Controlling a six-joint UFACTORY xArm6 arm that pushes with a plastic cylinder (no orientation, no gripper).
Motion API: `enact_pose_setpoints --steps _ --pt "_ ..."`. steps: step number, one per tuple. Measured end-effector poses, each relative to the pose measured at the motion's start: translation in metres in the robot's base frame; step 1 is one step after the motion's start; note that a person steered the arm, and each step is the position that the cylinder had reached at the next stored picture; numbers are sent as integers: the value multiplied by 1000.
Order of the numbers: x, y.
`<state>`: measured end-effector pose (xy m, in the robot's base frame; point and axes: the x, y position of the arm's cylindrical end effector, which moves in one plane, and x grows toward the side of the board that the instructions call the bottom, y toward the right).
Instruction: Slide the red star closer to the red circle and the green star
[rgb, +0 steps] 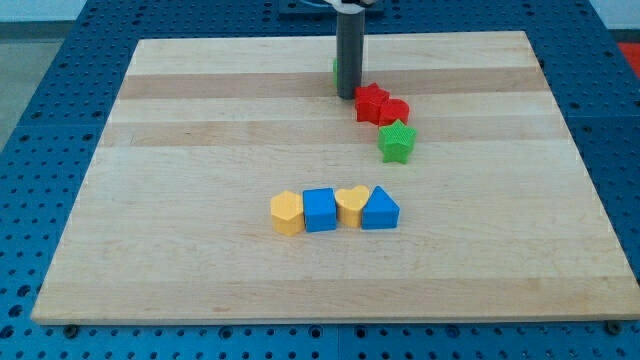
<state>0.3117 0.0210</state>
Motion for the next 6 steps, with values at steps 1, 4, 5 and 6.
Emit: enact_pose_setpoints --steps 1,4,5,6 --pt "-19 8" --pt "-11 56" --pt "4 41" --pt "16 20"
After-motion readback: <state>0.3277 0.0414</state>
